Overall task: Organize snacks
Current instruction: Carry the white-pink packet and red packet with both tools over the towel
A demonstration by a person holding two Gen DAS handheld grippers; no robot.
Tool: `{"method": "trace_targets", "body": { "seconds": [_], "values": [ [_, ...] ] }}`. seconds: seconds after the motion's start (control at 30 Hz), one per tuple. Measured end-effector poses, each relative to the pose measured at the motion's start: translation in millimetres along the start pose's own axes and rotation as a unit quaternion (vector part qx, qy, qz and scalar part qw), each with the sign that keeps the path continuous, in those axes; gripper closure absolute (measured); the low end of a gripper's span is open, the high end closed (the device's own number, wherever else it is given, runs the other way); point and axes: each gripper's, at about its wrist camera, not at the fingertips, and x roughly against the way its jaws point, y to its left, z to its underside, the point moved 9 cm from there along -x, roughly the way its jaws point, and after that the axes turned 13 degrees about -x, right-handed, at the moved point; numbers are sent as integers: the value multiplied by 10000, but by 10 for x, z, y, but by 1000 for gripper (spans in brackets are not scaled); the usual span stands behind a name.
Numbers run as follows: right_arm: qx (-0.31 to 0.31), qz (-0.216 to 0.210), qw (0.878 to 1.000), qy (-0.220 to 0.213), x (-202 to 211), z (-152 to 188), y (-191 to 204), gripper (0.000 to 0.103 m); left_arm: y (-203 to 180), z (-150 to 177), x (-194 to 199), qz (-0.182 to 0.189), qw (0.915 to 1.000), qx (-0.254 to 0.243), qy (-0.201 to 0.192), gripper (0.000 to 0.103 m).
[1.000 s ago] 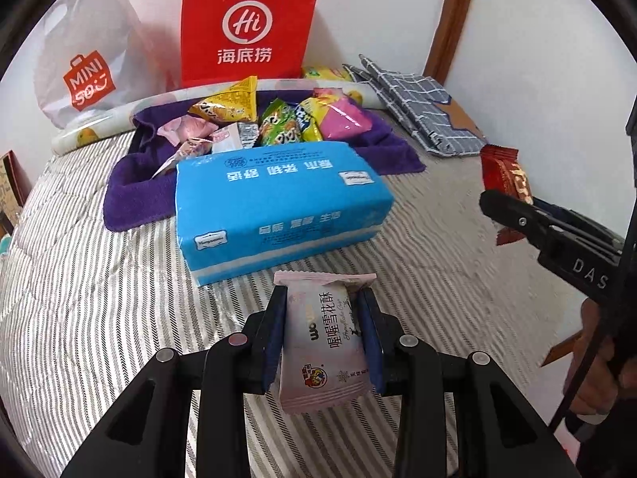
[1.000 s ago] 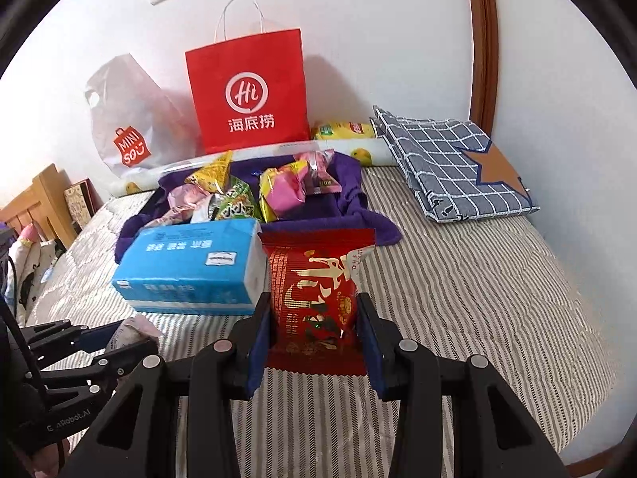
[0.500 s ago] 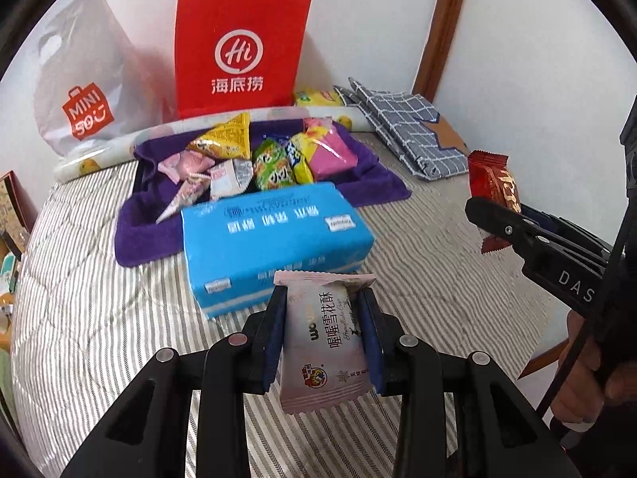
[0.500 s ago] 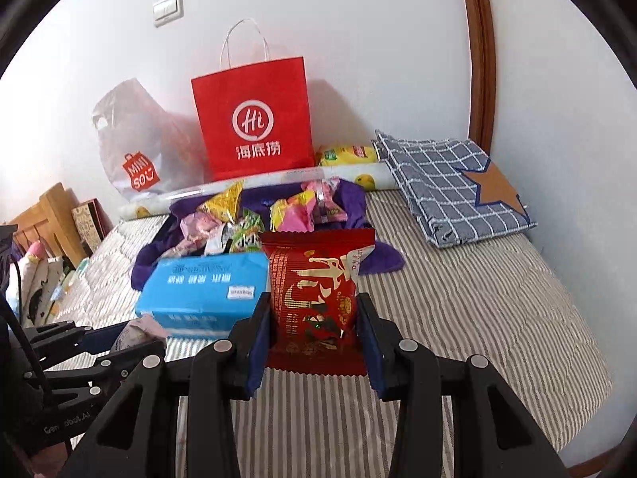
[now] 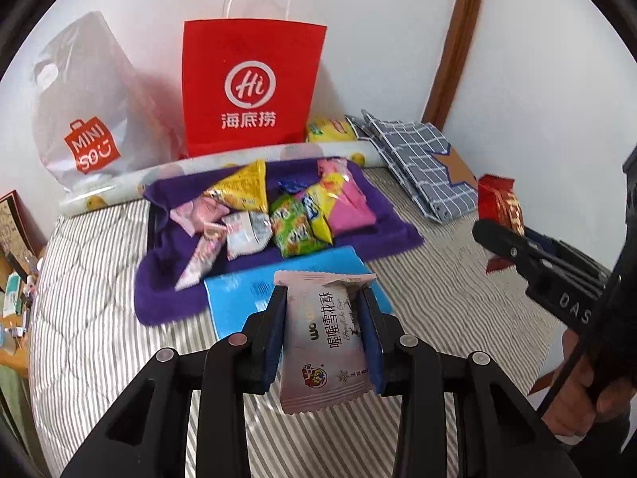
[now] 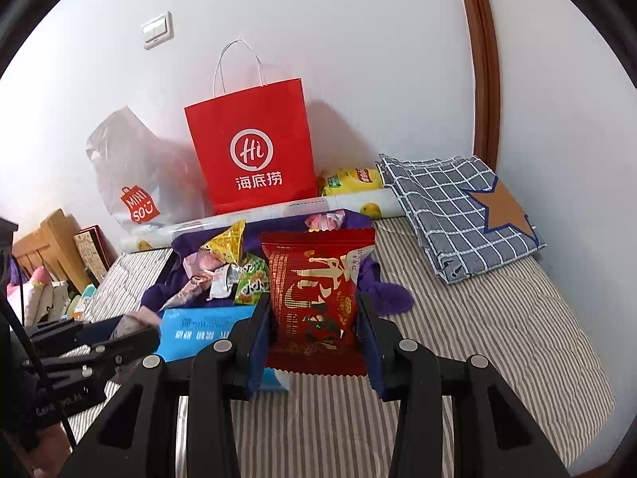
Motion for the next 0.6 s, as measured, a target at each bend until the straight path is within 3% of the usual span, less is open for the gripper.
{"method": "trace_targets", "body": {
  "seconds": [0.6],
  "values": [
    [80,-148,9998,47,-622,-598,189,64,755,-760,-284,-105,9989,459,-76,68]
  ]
}}
